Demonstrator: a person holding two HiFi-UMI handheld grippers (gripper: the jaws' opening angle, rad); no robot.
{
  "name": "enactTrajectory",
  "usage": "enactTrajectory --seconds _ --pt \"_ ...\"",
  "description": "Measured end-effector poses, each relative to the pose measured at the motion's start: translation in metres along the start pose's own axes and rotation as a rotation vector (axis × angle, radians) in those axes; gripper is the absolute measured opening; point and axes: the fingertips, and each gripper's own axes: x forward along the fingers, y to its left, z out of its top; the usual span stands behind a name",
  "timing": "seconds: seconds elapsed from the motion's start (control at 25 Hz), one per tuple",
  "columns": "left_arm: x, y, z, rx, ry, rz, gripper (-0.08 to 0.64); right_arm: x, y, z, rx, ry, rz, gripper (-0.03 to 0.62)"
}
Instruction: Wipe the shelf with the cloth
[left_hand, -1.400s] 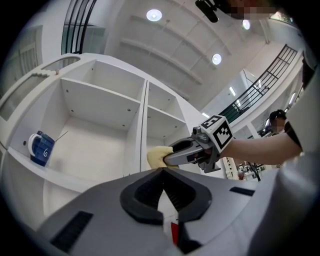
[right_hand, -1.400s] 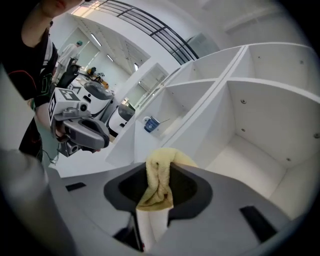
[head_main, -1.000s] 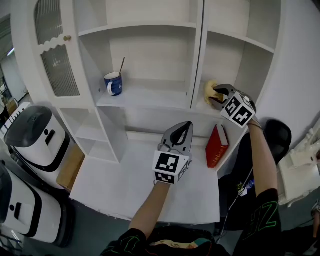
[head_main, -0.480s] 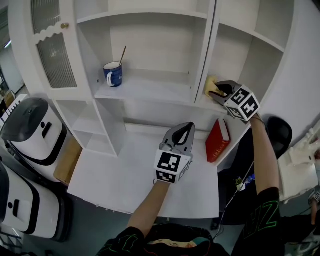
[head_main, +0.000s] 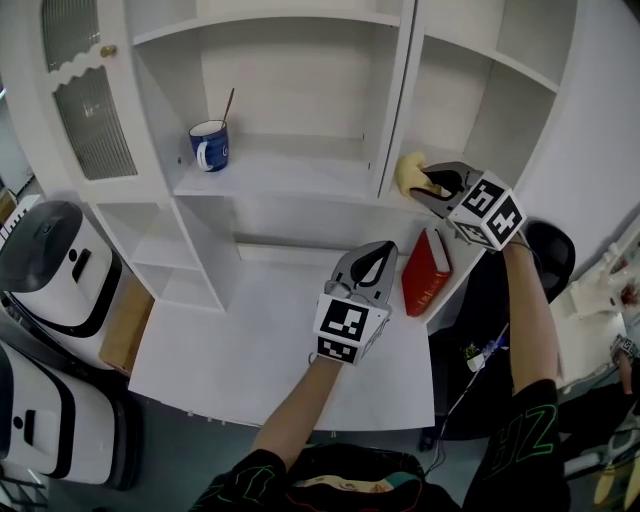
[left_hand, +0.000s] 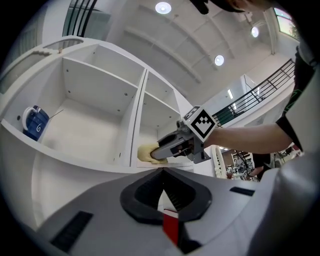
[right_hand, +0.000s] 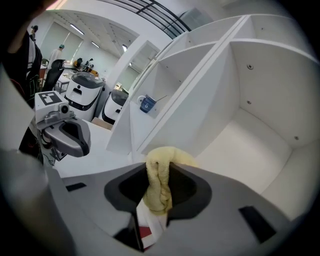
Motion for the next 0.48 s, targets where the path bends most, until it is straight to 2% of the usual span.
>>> enactTrajectory --seconds 0.24,0.48 --pt "-0.012 0.012 -0.003 -0.018 0.003 0.026 0.0 -0.029 0.028 0.001 -0.057 -0.045 -0.044 0.118" --pt "-0.019 0.019 -0.011 -0.032 0.02 0.029 0.0 -0.058 0.064 -0.005 0.11 -0.258 -0.155 0.118"
